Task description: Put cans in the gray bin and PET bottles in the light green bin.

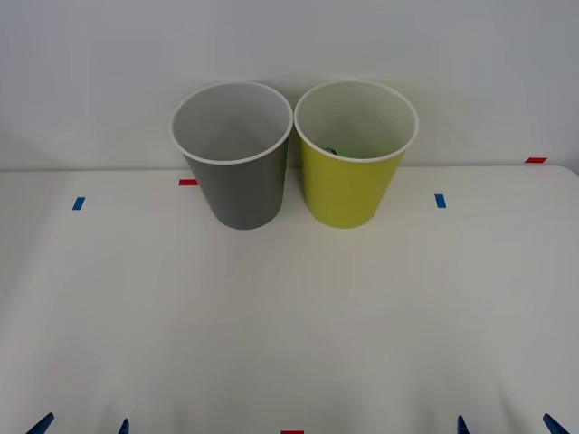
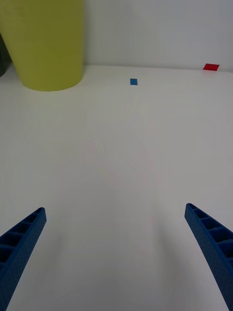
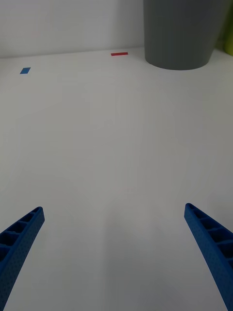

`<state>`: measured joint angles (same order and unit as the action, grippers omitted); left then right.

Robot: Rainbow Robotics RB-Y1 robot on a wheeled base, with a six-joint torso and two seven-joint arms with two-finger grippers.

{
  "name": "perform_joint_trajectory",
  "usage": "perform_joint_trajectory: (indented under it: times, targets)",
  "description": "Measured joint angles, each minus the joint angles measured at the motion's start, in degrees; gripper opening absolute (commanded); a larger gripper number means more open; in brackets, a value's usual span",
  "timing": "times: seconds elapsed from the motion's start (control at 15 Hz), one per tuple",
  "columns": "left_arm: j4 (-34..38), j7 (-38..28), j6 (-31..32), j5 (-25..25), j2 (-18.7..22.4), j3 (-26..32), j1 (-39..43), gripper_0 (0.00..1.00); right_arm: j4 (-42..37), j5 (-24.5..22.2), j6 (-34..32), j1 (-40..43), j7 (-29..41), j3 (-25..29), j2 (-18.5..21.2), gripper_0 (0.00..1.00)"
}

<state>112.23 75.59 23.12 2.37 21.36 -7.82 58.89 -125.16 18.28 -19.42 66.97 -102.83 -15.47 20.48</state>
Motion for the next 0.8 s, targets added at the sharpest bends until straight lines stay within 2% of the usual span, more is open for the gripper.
perform_joint_trajectory:
  times: [0.8]
  targets:
    - [0.0,0.0,0.0,0.0,0.0,0.0,0.0,1.00,0.0,0.0,0.0,0.0,0.0,0.0,0.0,1.00]
